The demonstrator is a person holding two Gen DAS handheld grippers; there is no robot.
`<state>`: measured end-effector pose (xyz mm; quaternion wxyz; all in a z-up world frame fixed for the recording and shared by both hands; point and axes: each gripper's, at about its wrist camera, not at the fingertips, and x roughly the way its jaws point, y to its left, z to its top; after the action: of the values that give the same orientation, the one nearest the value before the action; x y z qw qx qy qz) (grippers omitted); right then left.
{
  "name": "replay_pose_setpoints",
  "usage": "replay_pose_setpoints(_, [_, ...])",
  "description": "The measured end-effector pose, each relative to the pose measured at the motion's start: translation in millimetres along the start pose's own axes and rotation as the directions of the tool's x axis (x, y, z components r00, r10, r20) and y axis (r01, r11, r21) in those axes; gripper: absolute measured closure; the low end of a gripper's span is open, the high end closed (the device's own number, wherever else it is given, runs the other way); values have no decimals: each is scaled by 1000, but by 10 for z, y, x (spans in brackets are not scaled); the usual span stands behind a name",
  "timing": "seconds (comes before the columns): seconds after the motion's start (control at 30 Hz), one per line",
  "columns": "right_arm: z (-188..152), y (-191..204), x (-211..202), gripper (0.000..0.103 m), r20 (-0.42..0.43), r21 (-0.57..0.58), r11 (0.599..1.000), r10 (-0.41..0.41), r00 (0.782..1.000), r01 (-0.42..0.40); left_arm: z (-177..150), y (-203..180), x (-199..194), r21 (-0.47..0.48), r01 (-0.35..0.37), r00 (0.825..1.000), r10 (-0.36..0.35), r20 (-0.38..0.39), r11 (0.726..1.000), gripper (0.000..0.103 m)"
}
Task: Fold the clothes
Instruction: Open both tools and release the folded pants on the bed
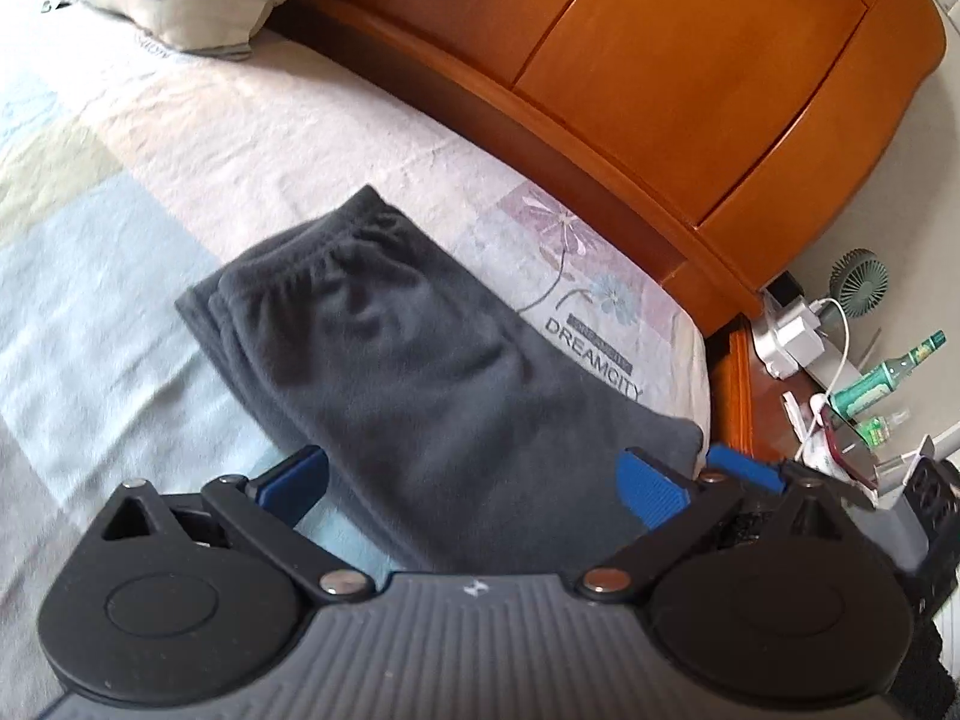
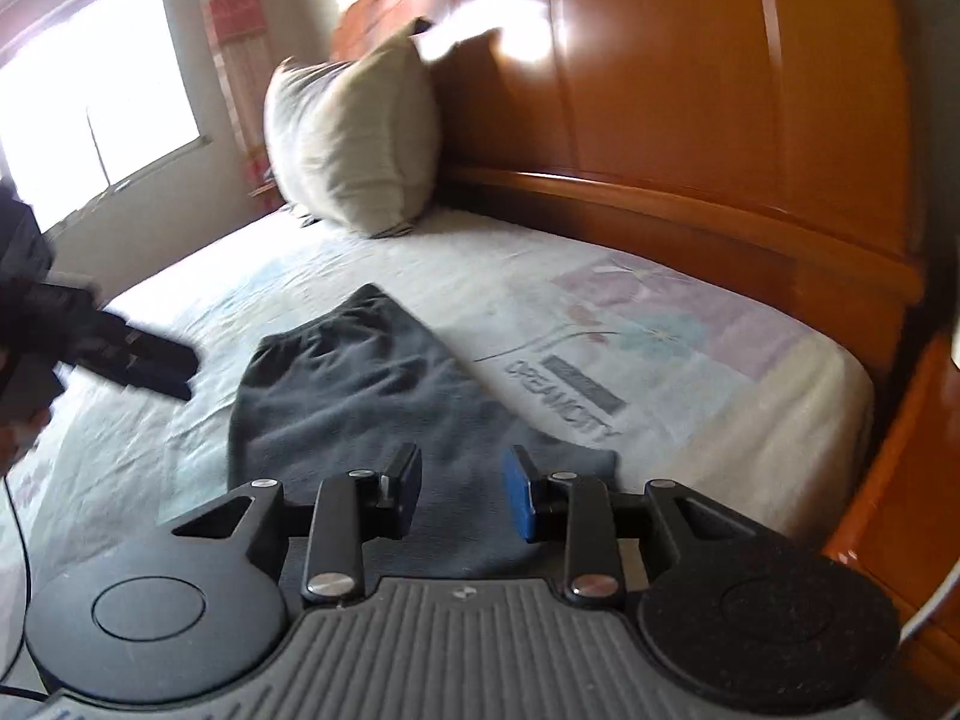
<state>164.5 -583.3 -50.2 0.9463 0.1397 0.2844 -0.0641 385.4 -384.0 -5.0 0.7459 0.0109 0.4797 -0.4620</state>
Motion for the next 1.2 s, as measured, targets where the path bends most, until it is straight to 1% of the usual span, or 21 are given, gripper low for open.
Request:
replay_pose_setpoints(0.03, [-19,93,83,68,-16,-42,999,6,1000,-7,59,-23,92,6,-6,1000,6,15,1000,2])
replay_pose_setpoints(0.1, [-129,143,192,67,-43,-64,998,-5,999,2,109,-27,265,11,-13,999,13,32,1000,2])
replay_pose_setpoints(0.17, [-249,151,263,66,-59,-72,997,-17,998,13,56,41,438,13,-56,998,56,36,998,2])
replay_pose_setpoints(0.23, [-315,118,241,65,-61,-79,997,-8,998,3,-90,188,554,-22,-89,996,89,7,996,2])
replay_pose_setpoints(0.27, [-334,91,206,65,-57,-82,997,2,998,-7,-190,268,585,-31,-98,995,98,-3,995,2])
replay_pose_setpoints(0.33, [-318,48,146,66,-56,-78,997,22,998,-26,-336,301,507,-8,-98,995,99,23,995,2])
replay_pose_setpoints(0.4, [-230,29,84,64,-28,-87,995,42,999,-44,-344,319,473,-35,-95,995,94,-17,995,2])
replay_pose_setpoints(0.5, [-77,-23,134,56,49,-119,993,-19,999,24,-238,251,439,8,-105,994,104,31,994,2])
replay_pose_setpoints(0.53, [-39,-61,183,56,57,-117,992,-45,997,51,-198,225,445,25,-114,992,113,52,993,2])
replay_pose_setpoints(0.6, [-47,-219,371,56,-22,-77,991,-111,994,109,-159,246,519,8,-115,993,115,41,993,2])
replay_pose_setpoints(0.63, [-64,-287,411,56,-49,-52,992,-118,992,115,-158,265,561,-2,-132,991,133,12,991,2])
replay_pose_setpoints(0.67, [-68,-323,374,56,-41,-26,995,-102,994,101,-162,286,603,-9,-156,987,156,-25,988,2])
replay_pose_setpoints(0.7, [-55,-336,335,55,-35,-11,996,-93,995,93,-184,280,583,8,-165,986,166,-28,986,2])
replay_pose_setpoints(0.77, [46,-243,248,55,-13,-39,996,-78,997,78,-243,258,420,40,-162,987,162,-3,986,2])
replay_pose_setpoints(0.83, [198,-90,191,54,30,-73,997,-20,999,22,-310,249,207,52,-179,984,178,27,982,2])
replay_pose_setpoints(0.93, [425,225,353,54,39,-151,987,53,998,-47,-490,247,-209,91,-254,967,248,65,963,2])
replay_pose_setpoints(1.03, [510,521,752,55,-26,-200,976,84,996,-88,-744,259,-597,125,-340,940,332,80,932,1])
replay_pose_setpoints(1.07, [512,598,883,58,-54,-212,973,84,995,-94,-855,260,-728,130,-362,932,353,86,923,1])
replay_pose_setpoints(1.1, [479,654,998,60,-85,-225,971,67,994,-85,-986,260,-840,131,-379,925,369,91,916,1])
replay_pose_setpoints(1.17, [409,755,1208,59,-140,-250,966,32,990,-67,-1259,260,-1051,131,-411,911,400,101,902,1])
replay_pose_setpoints(1.2, [366,774,1246,58,-146,-259,964,19,989,-57,-1390,258,-1130,132,-425,905,414,100,896,1])
